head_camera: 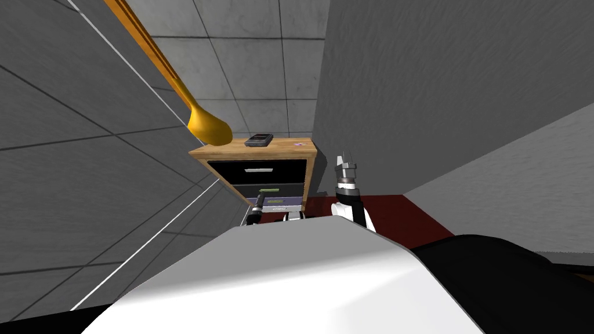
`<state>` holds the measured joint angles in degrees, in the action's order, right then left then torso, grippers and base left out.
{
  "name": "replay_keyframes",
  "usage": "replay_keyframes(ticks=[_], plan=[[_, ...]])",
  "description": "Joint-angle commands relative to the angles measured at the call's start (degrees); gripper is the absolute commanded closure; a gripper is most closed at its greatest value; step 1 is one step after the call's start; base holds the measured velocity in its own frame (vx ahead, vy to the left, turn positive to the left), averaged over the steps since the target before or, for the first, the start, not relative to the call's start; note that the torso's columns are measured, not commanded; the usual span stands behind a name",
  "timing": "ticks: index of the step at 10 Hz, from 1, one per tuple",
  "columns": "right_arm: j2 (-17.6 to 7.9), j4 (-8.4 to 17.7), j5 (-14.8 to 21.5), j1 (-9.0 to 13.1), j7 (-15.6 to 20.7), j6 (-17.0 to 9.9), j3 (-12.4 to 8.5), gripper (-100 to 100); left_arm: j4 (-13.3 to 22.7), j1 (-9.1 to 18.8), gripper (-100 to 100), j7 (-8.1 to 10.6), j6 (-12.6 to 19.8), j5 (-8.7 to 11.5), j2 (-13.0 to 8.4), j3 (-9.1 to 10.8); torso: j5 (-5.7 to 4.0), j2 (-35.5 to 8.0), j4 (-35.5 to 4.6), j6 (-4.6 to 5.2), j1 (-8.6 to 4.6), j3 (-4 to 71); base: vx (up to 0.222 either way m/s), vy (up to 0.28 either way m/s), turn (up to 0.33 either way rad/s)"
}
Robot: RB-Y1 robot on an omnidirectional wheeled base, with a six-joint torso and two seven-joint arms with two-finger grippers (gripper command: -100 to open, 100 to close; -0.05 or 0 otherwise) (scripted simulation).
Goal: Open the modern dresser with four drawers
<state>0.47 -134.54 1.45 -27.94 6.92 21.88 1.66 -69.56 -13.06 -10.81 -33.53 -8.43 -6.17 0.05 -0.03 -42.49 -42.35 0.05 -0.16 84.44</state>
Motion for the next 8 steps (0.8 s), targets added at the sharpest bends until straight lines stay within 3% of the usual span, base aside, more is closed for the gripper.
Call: replay_keyframes(ticks=[1,3,4,5,8], plan=[[0.00,0.00,0.00,0.00,0.00,0.00,0.00,0,-2.01,0.20,-100,0.46,2.60,-0.12,-0.27,-0.34,-0.03,0.04,0.01,-0.02,-0.04,0.02,-0.036,-0.080,-0.017],[0.00,0.00,0.00,0.01,0.00,0.00,0.00,0,-3.65,0.38,-100,0.81,4.62,-0.21,-0.55,-0.58,0.02,0.15,0.05,-0.04,0.15,0.10,-0.044,-0.078,-0.019],[0.00,0.00,0.00,0.01,0.00,0.00,0.00,0,-3.39,0.15,-100,0.72,3.96,-0.19,-0.48,-0.54,0.04,0.20,0.07,-0.05,0.21,0.13,-0.020,-0.034,-0.002],[0.00,0.00,0.00,0.00,0.00,0.00,0.00,0,-0.66,2.99,-100,0.43,4.39,0.36,-0.79,1.53,0.07,0.29,0.09,-0.06,0.33,0.17,-0.045,-0.024,-0.264],[-0.01,0.00,0.00,0.01,0.00,0.00,-0.01,0,3.61,7.26,-100,-0.04,4.69,1.19,-1.26,4.67,0.05,0.02,0.01,-0.09,0.28,0.01,-0.108,0.004,-0.152]])
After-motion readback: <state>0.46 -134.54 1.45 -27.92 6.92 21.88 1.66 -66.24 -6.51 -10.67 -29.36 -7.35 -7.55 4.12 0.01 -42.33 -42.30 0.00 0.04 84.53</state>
